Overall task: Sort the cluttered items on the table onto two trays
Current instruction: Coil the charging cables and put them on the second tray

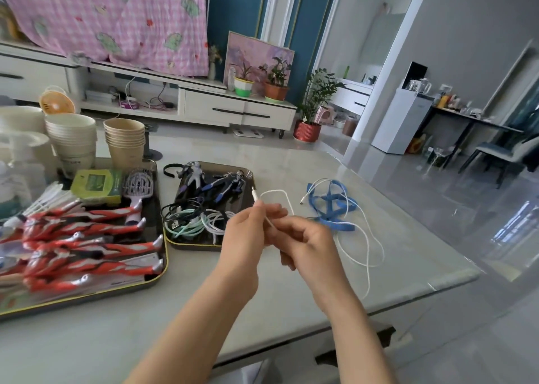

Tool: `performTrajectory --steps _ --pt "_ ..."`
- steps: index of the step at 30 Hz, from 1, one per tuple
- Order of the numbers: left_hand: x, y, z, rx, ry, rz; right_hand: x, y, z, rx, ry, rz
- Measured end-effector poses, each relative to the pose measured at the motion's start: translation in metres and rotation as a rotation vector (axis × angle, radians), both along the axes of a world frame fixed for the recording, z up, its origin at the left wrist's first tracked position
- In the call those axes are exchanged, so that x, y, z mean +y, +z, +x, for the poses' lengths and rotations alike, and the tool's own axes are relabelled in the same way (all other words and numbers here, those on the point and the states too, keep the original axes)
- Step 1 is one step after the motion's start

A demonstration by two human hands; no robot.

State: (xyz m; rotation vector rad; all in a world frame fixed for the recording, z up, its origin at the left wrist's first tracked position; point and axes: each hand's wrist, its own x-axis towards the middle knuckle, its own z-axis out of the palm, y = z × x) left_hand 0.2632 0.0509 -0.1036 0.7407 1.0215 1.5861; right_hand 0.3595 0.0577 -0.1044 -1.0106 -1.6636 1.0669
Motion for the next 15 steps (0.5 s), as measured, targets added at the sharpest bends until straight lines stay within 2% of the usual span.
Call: performTrajectory --steps 2,5,7,11,13,15 --pt "0.000 0.002 -0.013 -0.153 -0.025 -0.021 -0.002 -0.003 -0.002 -0.060 0.074 -0.003" --pt "0.001 0.010 -0.036 -0.517 -0.090 0.038 0.001 -0.005 -0.002 -0.083 0.144 -0.035" --pt "0.000 0.011 -0.048 -0.659 -0.124 0.055 0.004 -0.005 -0.001 -0.131 0.181 -0.032" --pt "-0.006 0.014 -0.065 -0.699 -0.272 0.078 0.012 -0.010 -0.003 -0.452 0.130 0.015" --pt "-0.010 0.017 -0.075 -0.642 -0.343 0.102 0.019 -0.015 -0.002 -0.620 0.052 0.084" --pt "-0.018 0.020 -0.082 -0.501 -0.409 0.087 0.027 -0.016 0.000 -0.692 0.017 0.149"
